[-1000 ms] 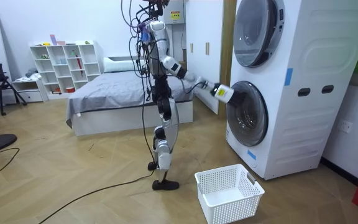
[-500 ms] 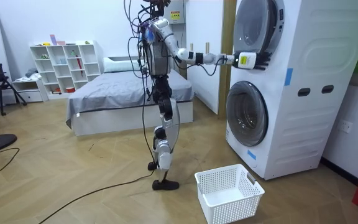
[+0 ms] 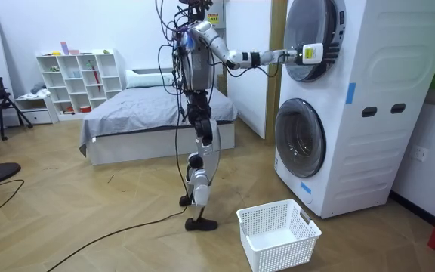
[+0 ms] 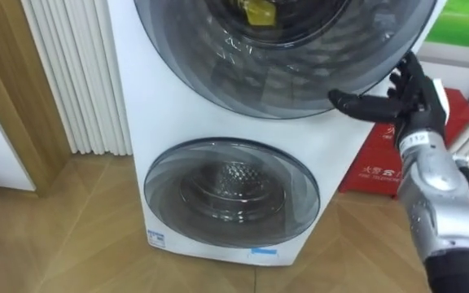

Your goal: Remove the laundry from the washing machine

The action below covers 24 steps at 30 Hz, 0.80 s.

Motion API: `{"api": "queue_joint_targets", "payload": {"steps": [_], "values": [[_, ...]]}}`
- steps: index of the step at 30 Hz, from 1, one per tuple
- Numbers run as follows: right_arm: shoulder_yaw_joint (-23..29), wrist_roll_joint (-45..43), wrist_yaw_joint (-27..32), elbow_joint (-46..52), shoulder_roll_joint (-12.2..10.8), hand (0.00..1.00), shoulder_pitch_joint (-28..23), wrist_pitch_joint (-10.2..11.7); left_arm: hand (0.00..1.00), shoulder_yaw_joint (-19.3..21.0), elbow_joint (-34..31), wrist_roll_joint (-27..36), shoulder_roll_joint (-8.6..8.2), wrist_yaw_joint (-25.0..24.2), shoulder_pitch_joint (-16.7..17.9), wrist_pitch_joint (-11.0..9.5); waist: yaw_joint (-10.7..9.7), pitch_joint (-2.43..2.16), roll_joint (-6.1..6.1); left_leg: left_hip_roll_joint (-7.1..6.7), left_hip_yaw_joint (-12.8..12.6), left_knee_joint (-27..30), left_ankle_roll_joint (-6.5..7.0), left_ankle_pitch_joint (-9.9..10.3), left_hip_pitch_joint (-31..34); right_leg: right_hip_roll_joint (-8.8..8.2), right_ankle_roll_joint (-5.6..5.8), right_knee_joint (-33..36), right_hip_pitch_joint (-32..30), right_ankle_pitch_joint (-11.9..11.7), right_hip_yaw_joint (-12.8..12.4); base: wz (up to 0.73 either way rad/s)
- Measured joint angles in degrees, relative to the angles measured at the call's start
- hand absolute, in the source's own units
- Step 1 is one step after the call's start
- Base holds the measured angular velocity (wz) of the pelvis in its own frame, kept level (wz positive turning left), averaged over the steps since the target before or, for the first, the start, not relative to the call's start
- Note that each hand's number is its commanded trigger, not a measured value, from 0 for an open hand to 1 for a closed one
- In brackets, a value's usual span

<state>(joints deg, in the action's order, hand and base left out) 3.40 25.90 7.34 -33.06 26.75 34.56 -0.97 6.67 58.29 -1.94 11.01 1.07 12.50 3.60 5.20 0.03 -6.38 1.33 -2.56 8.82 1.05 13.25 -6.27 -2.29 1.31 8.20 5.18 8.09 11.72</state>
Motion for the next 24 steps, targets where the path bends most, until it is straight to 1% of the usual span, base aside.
{"api": "queue_joint_targets", "payload": {"steps": [1, 4, 5, 6, 7, 8, 9, 10, 11, 12, 13, 14, 15, 16, 17, 19, 22, 23, 24], "values": [[0.00, 0.24, 0.00, 0.00, 0.24, 0.00, 0.25, -0.07, 0.00, -0.02, -0.13, -0.13, 0.01, 0.00, 0.04, 0.15, 0.01, 0.00, 0.01, 0.00, 0.19, 0.00, 0.00, 0.00, -0.01, 0.00, 0.00, 0.11, -0.02, 0.00, 0.06, 0.08], [0.05, 1.94, 0.09, -0.24, 0.69, 0.00, 0.43, -0.41, 0.00, -0.02, -0.29, -0.27, 0.17, 0.00, 0.55, 0.52, 0.06, 0.02, 0.06, 0.30, 2.77, 0.00, 0.01, -0.02, -0.69, 0.24, -0.11, 2.11, -0.45, 0.10, 0.25, 0.00], [0.04, 2.21, -0.02, -0.53, 0.77, 0.00, 0.44, -0.43, 0.00, -0.04, -0.31, -0.70, 0.34, 0.00, 0.22, 0.92, 0.04, 0.08, 0.18, 0.99, 5.73, -0.06, 0.03, -0.06, -1.28, 0.32, -0.37, 5.15, -2.08, 0.87, 0.91, -0.19], [0.03, 2.49, -0.32, -0.71, 0.75, 0.00, 0.49, -0.47, 0.00, 0.06, -0.29, -2.00, 1.04, 0.01, 0.28, 1.06, 0.17, 0.17, 0.29, 1.60, 9.92, -0.07, 0.00, -0.04, -1.57, 2.01, -1.15, 4.61, -3.96, 3.14, -0.46, -0.30], [0.00, 2.67, -0.63, -0.70, 0.73, 0.00, 0.85, -0.50, 0.00, 0.48, -0.27, -2.93, 1.54, 0.01, 0.20, 1.02, 0.48, 0.13, 0.13, 2.14, 11.22, -0.08, -0.11, 0.03, -1.36, 3.82, -2.73, 1.39, -5.06, 2.43, -1.79, -0.55], [-0.21, 3.11, -0.90, -0.67, 0.81, 0.00, 2.82, -0.91, 0.00, 2.53, -0.23, -5.23, 2.05, 0.02, 0.52, 1.06, 0.97, 0.02, -1.18, 2.20, 11.08, 0.25, -1.10, 0.64, -0.62, 4.91, -5.23, -3.27, -7.59, -6.26, -1.30, -0.28], [-0.56, 4.09, -0.62, -1.71, 1.59, 0.00, 3.60, -1.14, 0.00, 3.78, 0.60, -7.06, 1.20, 0.29, 0.26, 1.35, -0.13, 0.17, 0.07, 3.32, 10.14, 0.73, -3.26, 1.77, -0.50, 5.00, -4.95, -1.10, -7.33, -5.84, 1.22, -0.07], [-0.95, 4.67, -0.66, -2.42, 2.21, 0.00, 3.62, -1.13, 0.00, 3.60, 0.78, -7.43, 1.06, 0.31, 0.14, 1.37, -0.40, 0.04, 0.33, 3.48, 8.80, 0.66, -3.71, 1.82, -0.57, 4.94, -4.96, -0.95, -6.98, -5.83, 1.34, 0.33], [-2.28, 5.11, -0.71, -3.10, 3.00, 0.00, 3.62, -1.14, 0.00, 3.13, 0.79, -7.43, 1.06, 0.09, -0.19, 1.36, -0.63, 0.18, 0.43, 3.96, 5.22, -0.28, -4.16, 1.66, -0.43, 4.60, -4.96, -0.83, -6.10, -5.83, 0.37, 0.40], [-2.18, 5.09, -0.44, -3.47, 3.13, 0.00, 3.71, -1.14, 0.00, 2.85, 0.70, -7.42, 1.09, 0.03, -0.84, 1.32, -0.80, 0.31, 0.20, 4.16, 4.03, -1.72, -4.10, 0.03, 1.44, 4.12, -4.76, -0.70, -5.81, -5.71, -1.03, 0.35], [-2.21, 5.12, -0.50, -3.71, 3.15, 0.00, 3.75, -1.14, 0.00, 2.47, 0.57, -7.42, 1.29, 0.04, -0.97, 1.30, -0.67, 0.35, -0.18, 4.03, 3.18, -0.79, -2.75, -1.18, 2.19, 3.72, -4.29, -0.37, -5.80, -5.40, -0.95, 0.30], [-2.05, 5.50, -0.13, -4.44, 3.19, 0.00, 4.03, -1.75, 0.00, 2.06, 0.26, -7.43, 1.41, 0.04, -0.91, 1.47, -0.44, 0.18, -0.34, 3.61, 3.03, -0.18, -2.61, -1.47, 2.24, 3.44, -3.80, -0.34, -5.67, -5.07, -0.27, 0.13], [-2.03, 5.83, -0.25, -6.51, 3.38, 0.00, 5.05, -1.75, 0.00, 2.04, 0.19, -7.54, 1.58, -0.06, -0.74, 2.23, -0.44, 0.26, -0.86, 2.91, 3.06, -0.12, -2.31, -1.65, 2.25, 3.24, -3.30, -0.45, -5.65, -4.76, 0.02, 0.07], [-2.03, 5.89, -0.50, -7.34, 3.49, 0.00, 5.64, -1.75, 0.00, 2.04, 0.20, -7.57, 1.63, -0.12, -0.58, 2.60, -0.39, 0.27, -0.90, 2.67, 3.11, -0.11, -2.29, -1.66, 2.26, 3.15, -3.20, -0.51, -5.65, -4.70, 0.19, 0.00], [-2.04, 5.89, -1.07, -7.86, 3.52, 0.00, 6.46, -1.84, 0.00, 2.04, 0.20, -7.56, 1.69, -0.29, -0.14, 3.13, -0.43, 0.27, -0.90, 1.92, 3.19, -0.08, -2.07, -1.79, 2.32, 2.77, -3.17, -0.51, -5.59, -4.68, 1.16, 0.00], [-2.17, 5.53, -1.40, -7.86, 3.75, 0.00, 7.27, -1.84, 0.00, 2.06, 0.19, -7.55, 1.89, -0.39, 0.18, 3.48, -0.47, 0.28, -0.86, 1.62, 3.28, -0.02, -1.83, -1.93, 2.59, 2.30, -3.12, -0.49, -5.57, -4.61, 2.73, 0.09], [-2.27, 4.97, -2.01, -9.34, 3.81, 0.00, 8.71, -2.39, 0.00, 2.04, 0.19, -7.56, 2.23, -0.33, 0.54, 3.48, -0.24, 0.28, -0.84, 1.26, 3.89, -0.01, -1.82, -1.89, 2.68, 2.11, -3.43, -0.35, -5.28, -3.97, 2.82, 0.10], [-2.27, 4.93, -2.01, -9.45, 3.89, 0.00, 9.21, -2.89, 0.00, 2.03, 0.23, -7.58, 2.22, -0.35, 1.25, 3.48, -0.13, 0.29, -0.69, 1.21, 4.09, 0.04, -1.85, -1.88, 2.67, 2.14, -3.51, -0.33, -5.27, -3.86, 2.76, 0.05], [-2.31, 4.79, -2.04, -9.52, 3.89, 0.00, 9.33, -2.89, 0.00, 2.00, 0.27, -7.59, 2.23, -0.38, 1.53, 3.52, -0.13, 0.28, -0.58, 1.22, 4.20, 0.09, -1.93, -1.93, 2.67, 2.18, -3.63, -0.27, -5.27, -3.78, 2.79, 0.00]]}}
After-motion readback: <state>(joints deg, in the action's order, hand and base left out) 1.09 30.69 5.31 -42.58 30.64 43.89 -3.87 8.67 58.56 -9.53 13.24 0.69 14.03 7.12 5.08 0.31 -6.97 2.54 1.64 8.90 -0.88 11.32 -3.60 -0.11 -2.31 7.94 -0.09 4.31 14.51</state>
